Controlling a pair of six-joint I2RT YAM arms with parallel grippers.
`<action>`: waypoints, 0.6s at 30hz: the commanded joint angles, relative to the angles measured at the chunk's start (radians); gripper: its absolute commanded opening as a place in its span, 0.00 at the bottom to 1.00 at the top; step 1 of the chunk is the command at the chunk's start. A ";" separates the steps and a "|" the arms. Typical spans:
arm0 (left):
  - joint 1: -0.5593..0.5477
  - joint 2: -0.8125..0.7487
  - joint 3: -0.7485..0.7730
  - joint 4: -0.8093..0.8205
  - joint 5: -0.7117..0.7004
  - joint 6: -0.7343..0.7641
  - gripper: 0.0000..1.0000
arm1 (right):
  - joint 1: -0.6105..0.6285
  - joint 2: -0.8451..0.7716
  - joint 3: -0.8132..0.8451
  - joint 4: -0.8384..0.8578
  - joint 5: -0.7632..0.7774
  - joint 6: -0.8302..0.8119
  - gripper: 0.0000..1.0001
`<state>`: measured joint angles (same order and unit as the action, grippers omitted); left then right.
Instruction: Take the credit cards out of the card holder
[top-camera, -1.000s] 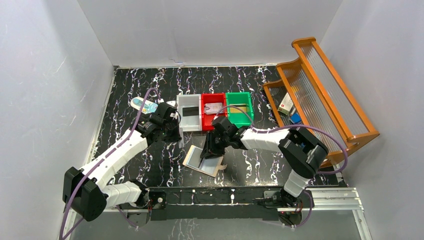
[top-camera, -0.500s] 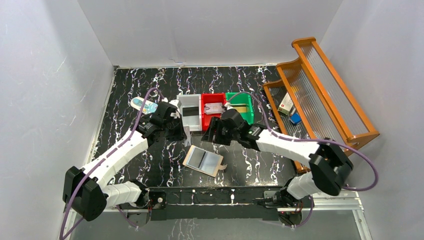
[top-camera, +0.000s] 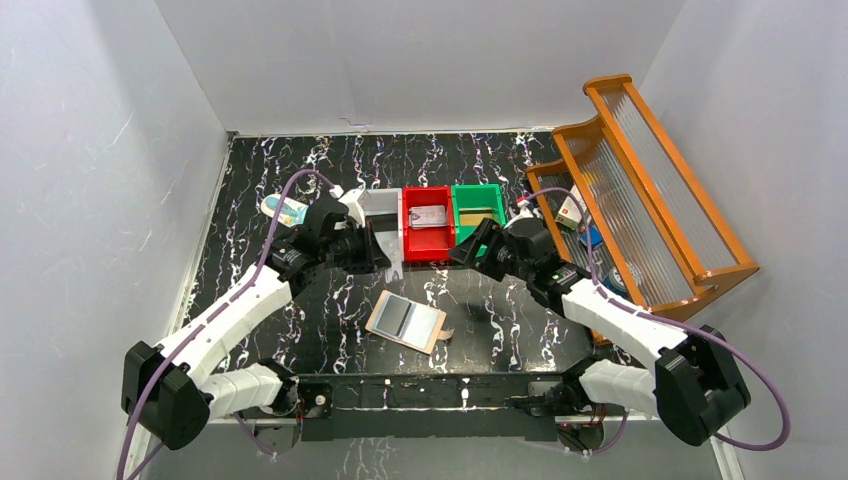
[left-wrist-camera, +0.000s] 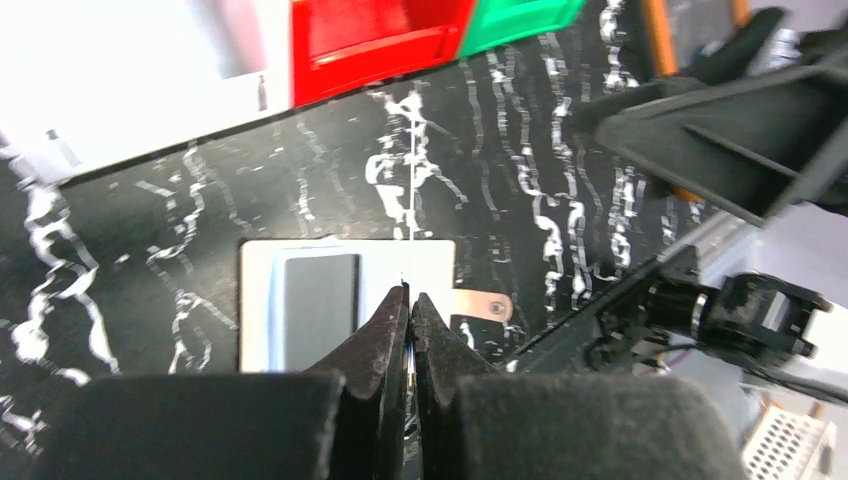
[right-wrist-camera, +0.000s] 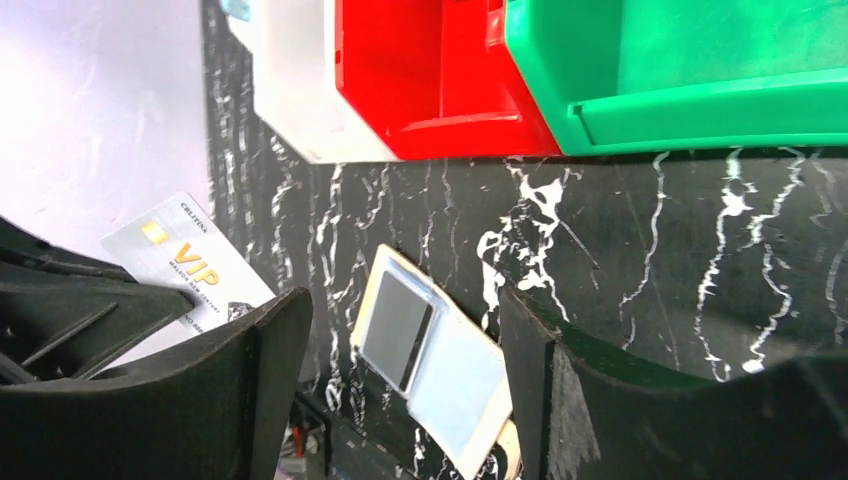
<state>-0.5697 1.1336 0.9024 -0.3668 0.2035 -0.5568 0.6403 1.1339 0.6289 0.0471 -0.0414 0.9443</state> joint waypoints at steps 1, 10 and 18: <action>0.009 -0.020 -0.011 0.132 0.206 0.010 0.00 | -0.046 -0.001 -0.042 0.259 -0.284 0.026 0.75; 0.153 -0.011 -0.096 0.346 0.531 -0.085 0.00 | -0.050 0.082 -0.039 0.514 -0.517 0.088 0.69; 0.188 0.069 -0.160 0.613 0.800 -0.267 0.00 | -0.050 0.168 -0.030 0.691 -0.617 0.175 0.60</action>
<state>-0.3832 1.1809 0.7788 0.0513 0.7982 -0.6960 0.5930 1.2751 0.5785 0.5446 -0.5659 1.0592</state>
